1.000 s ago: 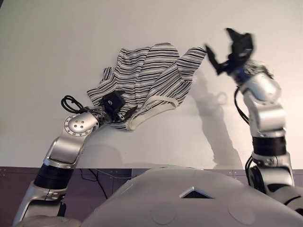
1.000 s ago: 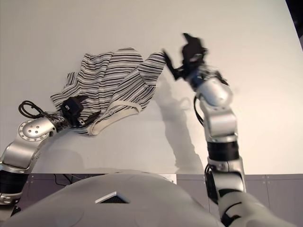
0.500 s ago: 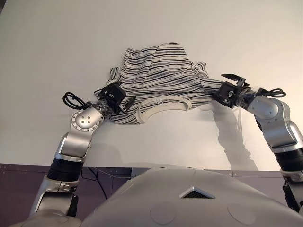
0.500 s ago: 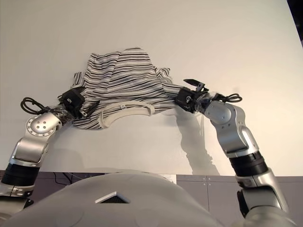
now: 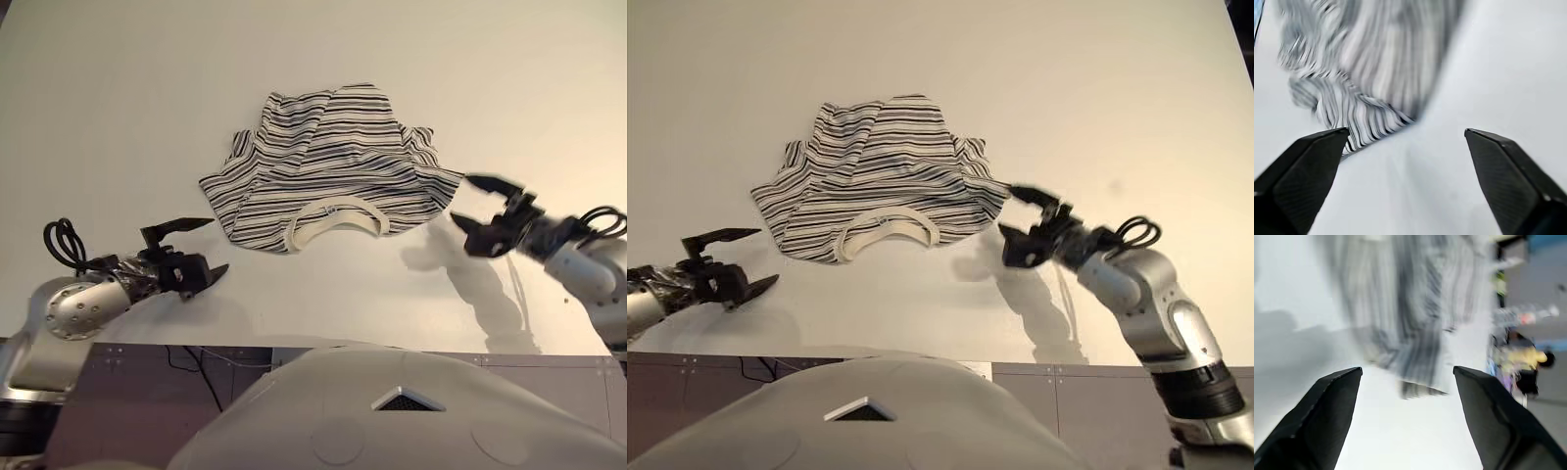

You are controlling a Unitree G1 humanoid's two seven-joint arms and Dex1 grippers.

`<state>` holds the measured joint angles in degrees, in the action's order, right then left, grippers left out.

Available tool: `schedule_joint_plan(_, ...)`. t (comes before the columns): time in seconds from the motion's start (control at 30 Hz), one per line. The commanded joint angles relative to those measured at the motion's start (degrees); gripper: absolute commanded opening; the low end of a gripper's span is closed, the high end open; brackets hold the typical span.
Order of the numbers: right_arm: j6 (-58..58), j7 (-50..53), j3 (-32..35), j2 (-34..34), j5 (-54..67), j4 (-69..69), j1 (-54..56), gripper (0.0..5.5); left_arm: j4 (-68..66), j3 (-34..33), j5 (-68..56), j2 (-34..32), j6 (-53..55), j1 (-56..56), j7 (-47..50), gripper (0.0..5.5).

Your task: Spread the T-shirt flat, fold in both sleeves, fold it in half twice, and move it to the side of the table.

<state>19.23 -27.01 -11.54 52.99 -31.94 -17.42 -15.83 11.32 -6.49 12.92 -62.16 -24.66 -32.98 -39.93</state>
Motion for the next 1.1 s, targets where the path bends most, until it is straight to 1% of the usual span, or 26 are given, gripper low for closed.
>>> schedule_joint_plan(0.03,5.57,1.81,-2.28,0.74,-5.19,4.88,2.35,3.46,-10.00,6.29,10.40,-1.87,-8.22,8.83,1.40,4.98)
schedule_joint_plan(0.1,6.89,2.95,-3.25,0.03,-8.28,7.49,4.40,3.46,-14.44,10.36,17.69,1.39,-11.93,15.10,6.77,5.29)
schedule_joint_plan(0.13,8.37,3.11,-4.11,-0.21,-9.01,9.45,6.49,3.46,-14.87,11.48,20.27,2.70,-12.85,15.34,9.42,5.29)
schedule_joint_plan(0.2,11.21,3.02,-5.47,-0.26,-9.30,12.55,9.96,3.46,-14.47,12.63,20.84,4.40,-13.52,13.61,11.89,5.29)
schedule_joint_plan(0.27,13.71,3.01,-6.85,-0.60,-9.71,14.88,12.71,3.46,-12.75,13.75,18.22,5.33,-14.29,10.40,12.32,5.29)
schedule_joint_plan(0.33,14.85,3.19,-7.61,-1.02,-10.02,16.08,14.11,3.46,-12.46,14.38,16.99,4.99,-15.08,8.00,12.45,5.29)
schedule_joint_plan(0.43,15.52,3.50,-7.87,-1.25,-9.93,17.42,15.22,3.46,-12.72,13.54,16.96,2.96,-15.62,5.62,12.97,5.29)
schedule_joint_plan(0.6,14.71,3.36,-8.85,-3.73,-9.41,18.10,16.53,3.46,-17.55,15.13,23.74,6.39,-12.76,11.00,19.57,5.29)
schedule_joint_plan(0.73,15.20,3.17,-8.60,-3.38,-9.23,18.88,16.93,3.46,-19.74,16.48,27.89,7.56,-11.68,11.77,24.45,5.29)
schedule_joint_plan(0.83,15.40,2.88,-8.23,-3.49,-7.94,18.69,17.03,3.46,-19.26,17.39,28.14,8.76,-11.58,11.28,26.76,5.29)
schedule_joint_plan(1.0,15.48,4.15,-7.19,-1.70,-8.87,19.73,14.89,3.46,-17.69,17.39,28.51,9.82,-11.81,8.75,31.76,4.41)
schedule_joint_plan(1.03,15.41,4.72,-7.73,-2.75,-9.26,20.32,15.32,3.46,-17.94,17.61,28.95,10.22,-11.59,8.80,32.78,4.31)
schedule_joint_plan(1.1,15.13,6.09,-9.03,-5.07,-10.40,21.81,16.90,3.46,-18.80,17.94,29.66,11.15,-11.13,9.50,34.63,3.95)
